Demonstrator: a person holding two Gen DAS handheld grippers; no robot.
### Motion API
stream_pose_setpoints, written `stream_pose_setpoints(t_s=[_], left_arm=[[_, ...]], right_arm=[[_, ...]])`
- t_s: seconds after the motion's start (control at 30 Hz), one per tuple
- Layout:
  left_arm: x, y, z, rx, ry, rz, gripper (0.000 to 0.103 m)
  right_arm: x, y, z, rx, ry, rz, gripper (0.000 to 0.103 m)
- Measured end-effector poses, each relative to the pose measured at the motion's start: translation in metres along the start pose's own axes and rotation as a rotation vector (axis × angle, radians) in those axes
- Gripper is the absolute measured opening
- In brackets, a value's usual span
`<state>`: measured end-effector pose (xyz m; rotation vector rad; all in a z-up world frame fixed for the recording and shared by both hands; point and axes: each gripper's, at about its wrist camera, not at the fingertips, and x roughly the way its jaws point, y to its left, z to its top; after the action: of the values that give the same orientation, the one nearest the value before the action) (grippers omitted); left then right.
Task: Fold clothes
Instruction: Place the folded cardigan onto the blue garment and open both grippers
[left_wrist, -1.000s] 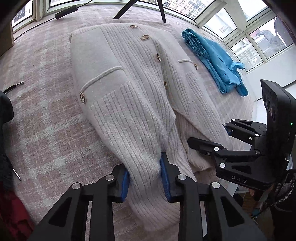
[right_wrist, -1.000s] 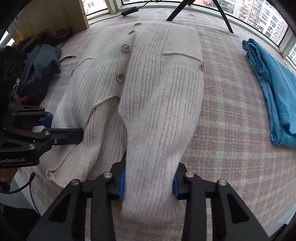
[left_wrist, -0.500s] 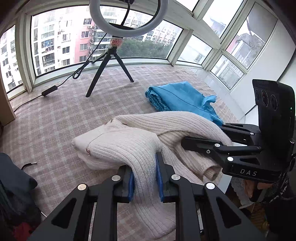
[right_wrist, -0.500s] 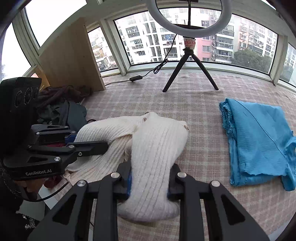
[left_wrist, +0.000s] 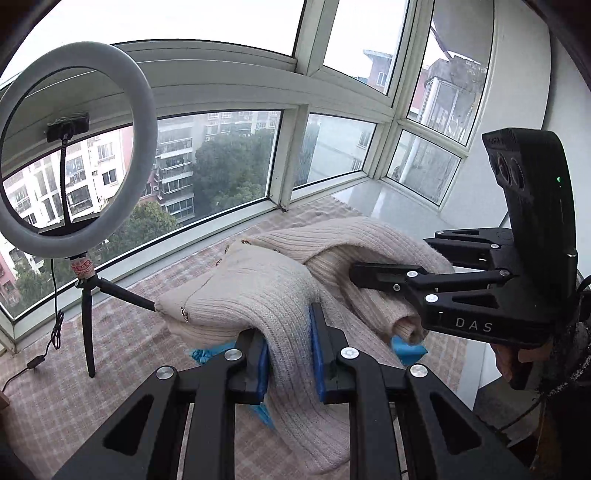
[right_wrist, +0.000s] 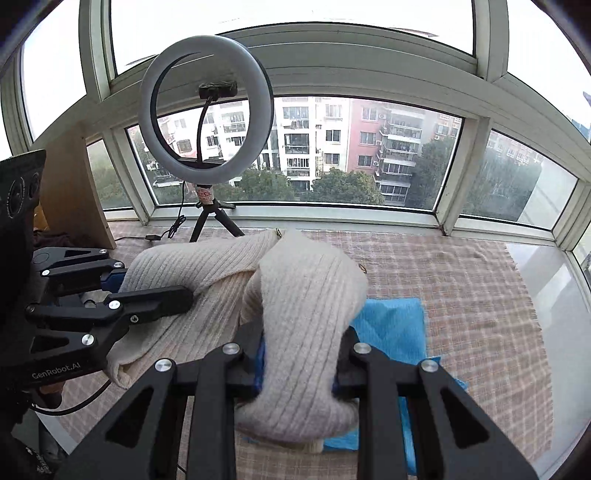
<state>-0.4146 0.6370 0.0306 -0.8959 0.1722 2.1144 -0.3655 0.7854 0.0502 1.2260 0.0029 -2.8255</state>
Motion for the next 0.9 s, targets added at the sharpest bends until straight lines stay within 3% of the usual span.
stream_pose_setpoints(t_s=[0.07,0.23,0.33,0.37,0.5,0.67,0.73,0.87,0.9], left_arm=[[0.04,-0.011,-0.025,0.008,0.047,-0.015,0.017],[0.149,-0.015,-0.114,-0.066,0.314,-0.066,0.016],[0.149,-0.021,-0.124,-0.045,0.311,-0.073,0.021],[0.146,-0.022,-0.123,-0.039,0.323,-0.077,0.026],[0.105,-0.018,-0.117,0.011,0.346,-0.077,0.025],[0.058,-0.001,-0.083,0.04,0.269,-0.028,0.028],[0.065,0.004,-0.063,0.028,0.255,-0.008,0.028],[0.098,-0.002,-0.049,0.031,0.272,-0.053,0.028],[0.109,-0.007,-0.053,0.048,0.285,-0.067,0.028]], right_arm=[[0.024,-0.036,-0.023,0.04,0.062,-0.006,0.024],[0.116,-0.109,-0.124,0.166,0.332,-0.072,0.023],[0.13,-0.128,-0.158,0.224,0.371,-0.033,0.024],[0.127,-0.132,-0.16,0.243,0.368,-0.015,0.026],[0.1,-0.13,-0.151,0.237,0.392,0.003,0.033],[0.053,-0.11,-0.109,0.127,0.256,0.004,0.038],[0.053,-0.106,-0.09,0.107,0.227,-0.007,0.04],[0.076,-0.091,-0.097,-0.023,0.388,-0.138,0.041],[0.074,-0.094,-0.1,-0.004,0.375,-0.134,0.041]])
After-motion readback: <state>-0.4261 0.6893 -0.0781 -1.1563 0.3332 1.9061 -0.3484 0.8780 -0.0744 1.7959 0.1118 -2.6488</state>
